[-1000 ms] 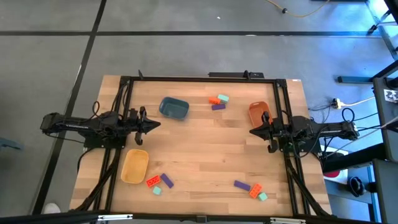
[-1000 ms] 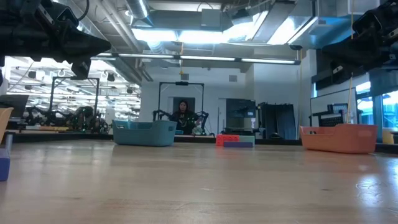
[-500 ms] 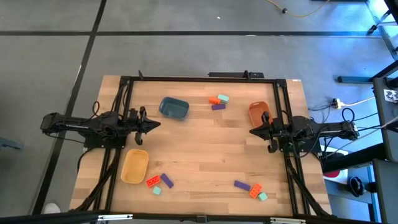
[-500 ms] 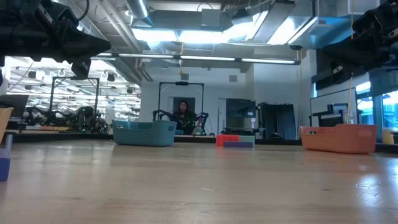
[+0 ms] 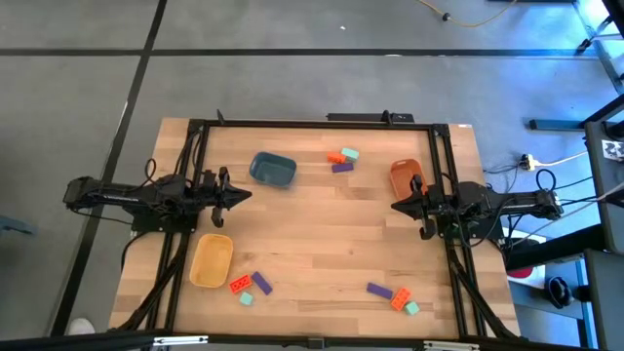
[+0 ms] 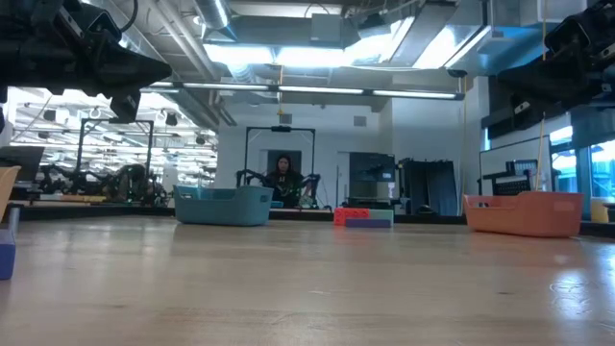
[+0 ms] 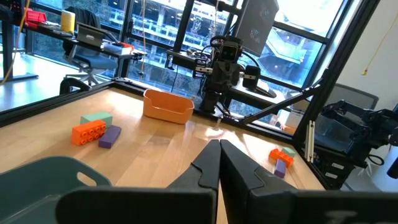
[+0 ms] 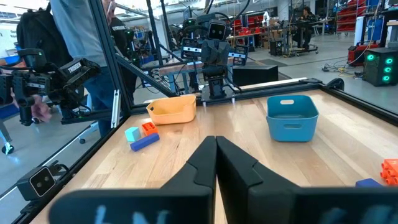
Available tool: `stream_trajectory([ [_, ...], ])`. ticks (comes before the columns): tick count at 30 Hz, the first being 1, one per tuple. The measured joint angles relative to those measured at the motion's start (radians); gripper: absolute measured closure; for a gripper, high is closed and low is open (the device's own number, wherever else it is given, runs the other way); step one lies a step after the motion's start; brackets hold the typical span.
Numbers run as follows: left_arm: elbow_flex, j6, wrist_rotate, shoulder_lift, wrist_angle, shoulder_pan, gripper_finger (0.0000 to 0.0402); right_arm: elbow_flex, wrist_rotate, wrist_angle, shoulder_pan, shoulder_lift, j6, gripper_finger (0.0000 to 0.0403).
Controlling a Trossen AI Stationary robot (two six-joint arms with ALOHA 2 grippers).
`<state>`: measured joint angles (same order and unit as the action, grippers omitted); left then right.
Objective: Sort & place blocks by color
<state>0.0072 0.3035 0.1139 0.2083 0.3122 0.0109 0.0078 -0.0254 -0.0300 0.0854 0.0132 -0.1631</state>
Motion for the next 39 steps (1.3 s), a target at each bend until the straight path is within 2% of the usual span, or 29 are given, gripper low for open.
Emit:
stream_trajectory([
  [13,0.000,0.000,0.003,0.000,0.002,0.000,0.0401,0.000,0.000,0.000,0.000,0.000,0.000,0.0389],
  [18,0.002,0.012,0.088,0.000,0.084,0.000,0.0401,0.000,0.000,0.000,0.000,0.000,0.000,0.0389],
  [22,0.085,-0.010,0.160,0.018,0.076,0.000,0.0393,0.000,0.000,0.000,0.000,0.000,0.000,0.0389],
  [26,0.252,-0.057,0.154,0.126,-0.095,-0.011,0.0356,0.000,0.000,0.000,0.000,0.000,0.000,0.0389],
  [31,0.479,-0.071,0.150,0.276,-0.371,-0.050,0.0281,0.000,0.000,0.000,0.000,0.000,0.000,0.0389],
  [34,0.571,-0.072,0.138,0.333,-0.433,-0.073,0.0236,0.000,0.000,0.000,0.000,0.000,0.000,0.0389],
  [39,0.611,-0.047,0.070,0.363,-0.429,-0.085,0.0185,0.000,0.000,0.000,0.000,0.000,0.000,0.0389],
])
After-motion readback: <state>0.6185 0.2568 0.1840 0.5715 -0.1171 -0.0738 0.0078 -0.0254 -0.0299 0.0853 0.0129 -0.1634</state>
